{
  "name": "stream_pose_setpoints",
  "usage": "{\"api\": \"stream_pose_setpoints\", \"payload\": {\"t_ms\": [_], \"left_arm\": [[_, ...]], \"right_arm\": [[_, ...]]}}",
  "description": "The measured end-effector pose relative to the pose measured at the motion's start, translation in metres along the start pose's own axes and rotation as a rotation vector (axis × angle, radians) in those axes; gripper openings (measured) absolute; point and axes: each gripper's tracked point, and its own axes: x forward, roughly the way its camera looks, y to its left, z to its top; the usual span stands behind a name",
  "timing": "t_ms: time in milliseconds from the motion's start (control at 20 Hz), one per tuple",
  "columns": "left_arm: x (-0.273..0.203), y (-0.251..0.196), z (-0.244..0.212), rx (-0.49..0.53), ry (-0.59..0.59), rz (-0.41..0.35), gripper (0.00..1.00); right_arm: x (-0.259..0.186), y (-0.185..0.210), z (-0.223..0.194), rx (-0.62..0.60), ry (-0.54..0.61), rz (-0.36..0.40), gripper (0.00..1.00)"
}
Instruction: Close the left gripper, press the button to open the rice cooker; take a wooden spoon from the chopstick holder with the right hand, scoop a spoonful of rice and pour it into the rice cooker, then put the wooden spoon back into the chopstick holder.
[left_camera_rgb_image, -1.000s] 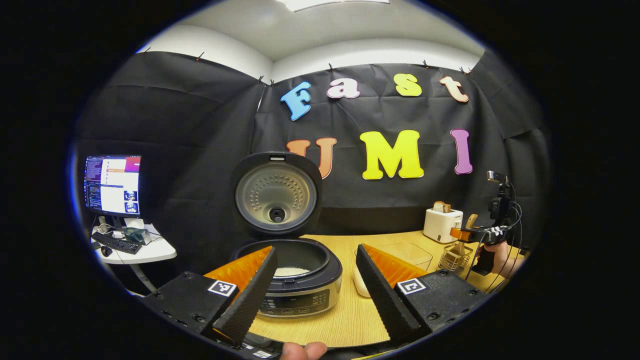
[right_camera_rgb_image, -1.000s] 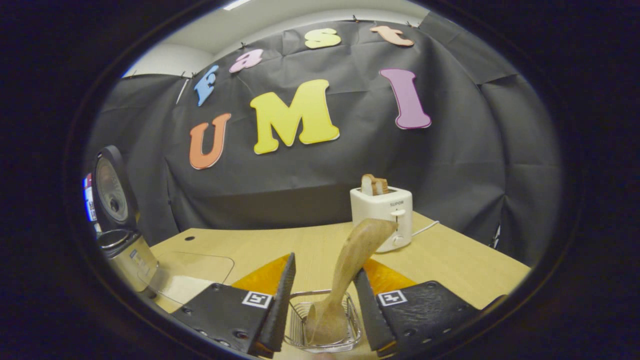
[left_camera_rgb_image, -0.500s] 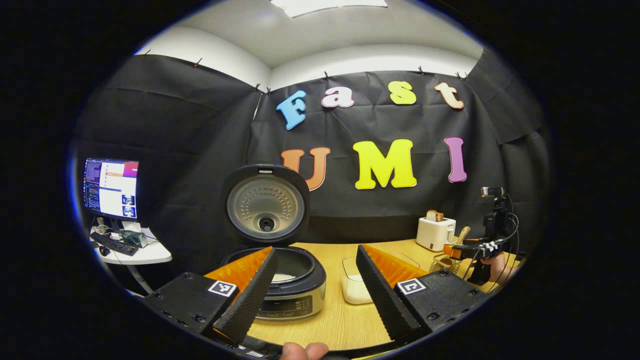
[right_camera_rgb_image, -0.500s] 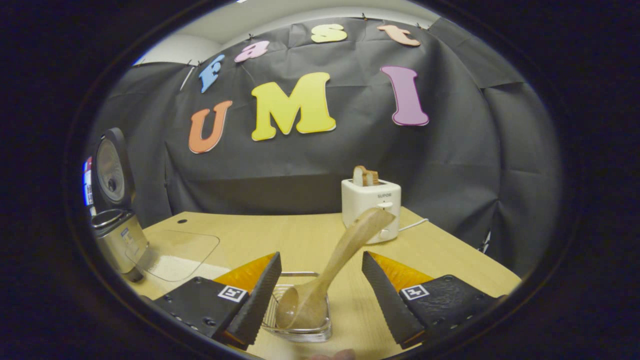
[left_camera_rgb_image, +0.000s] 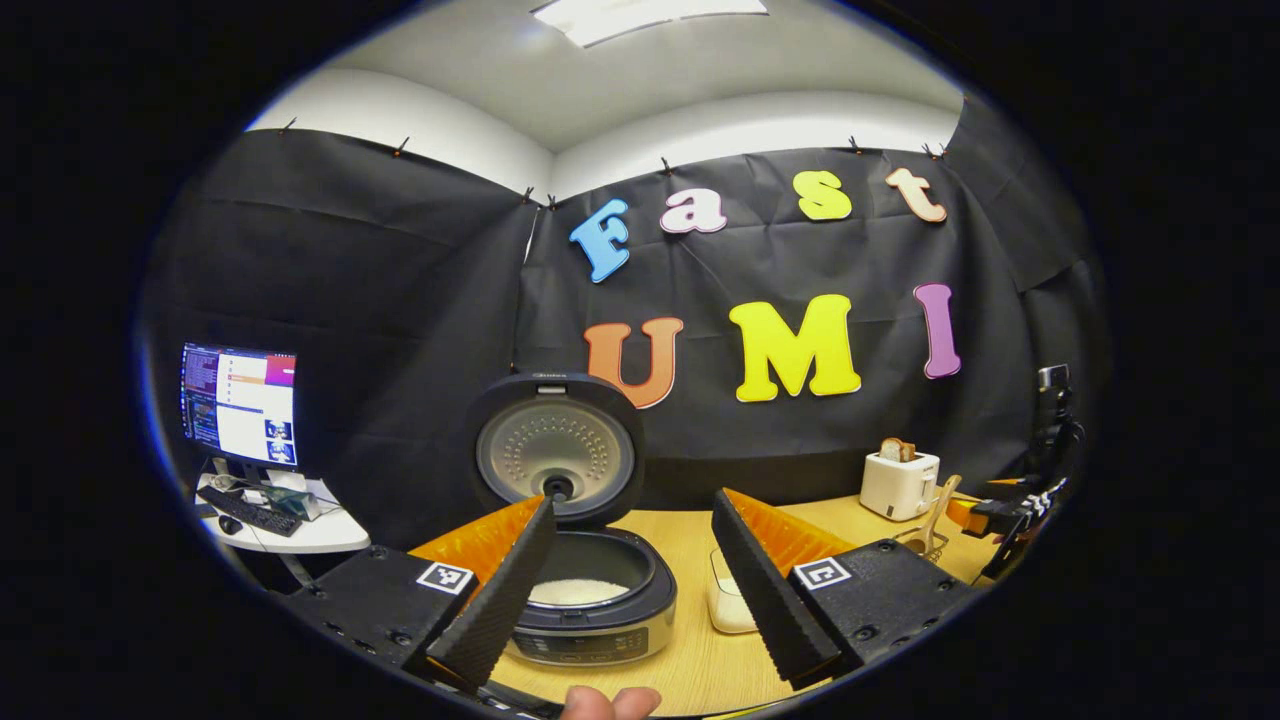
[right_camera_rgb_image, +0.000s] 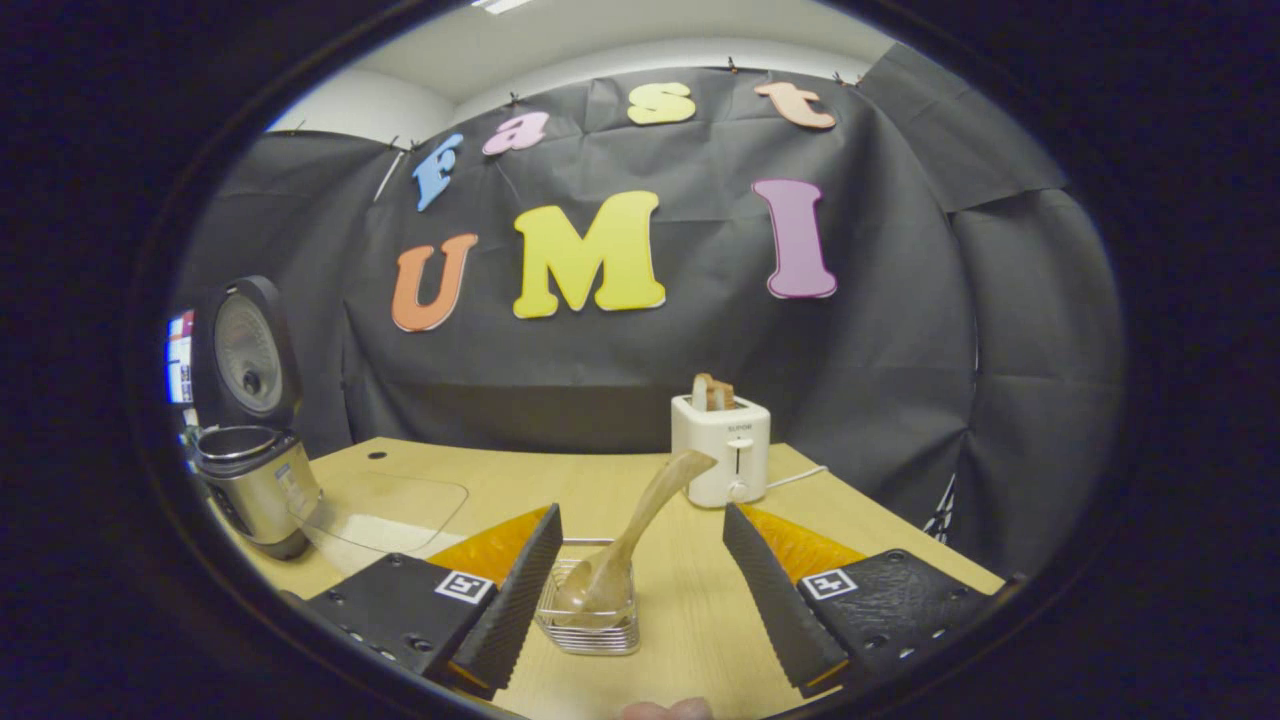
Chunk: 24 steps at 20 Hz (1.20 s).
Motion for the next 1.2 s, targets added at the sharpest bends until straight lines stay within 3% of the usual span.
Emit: {"api": "stream_pose_setpoints", "payload": {"t_ms": [50,350,500,550,600,1200], "left_arm": [[0.007,0.004,0.009,0.012,-0.005,0.005,1.00],[0.057,0.011,0.057,0.031,0.011,-0.009,1.00],[0.092,0.012,0.075,0.014,0.038,-0.009,1.00],[0.101,0.015,0.080,0.006,0.043,0.000,0.95],[0.113,0.019,0.083,0.005,0.056,0.005,1.00],[0.217,0.074,0.070,-0.036,0.259,0.100,1.00]], "right_arm": [[-0.008,0.002,0.008,-0.001,-0.025,0.010,0.96],[-0.041,0.038,0.027,-0.020,-0.102,0.123,0.92],[-0.047,0.044,0.033,-0.039,-0.141,0.131,0.95],[-0.049,0.046,0.033,-0.040,-0.147,0.138,0.95],[-0.050,0.049,0.032,-0.036,-0.148,0.148,0.95],[-0.039,0.046,-0.003,0.028,-0.052,0.171,0.96]]}}
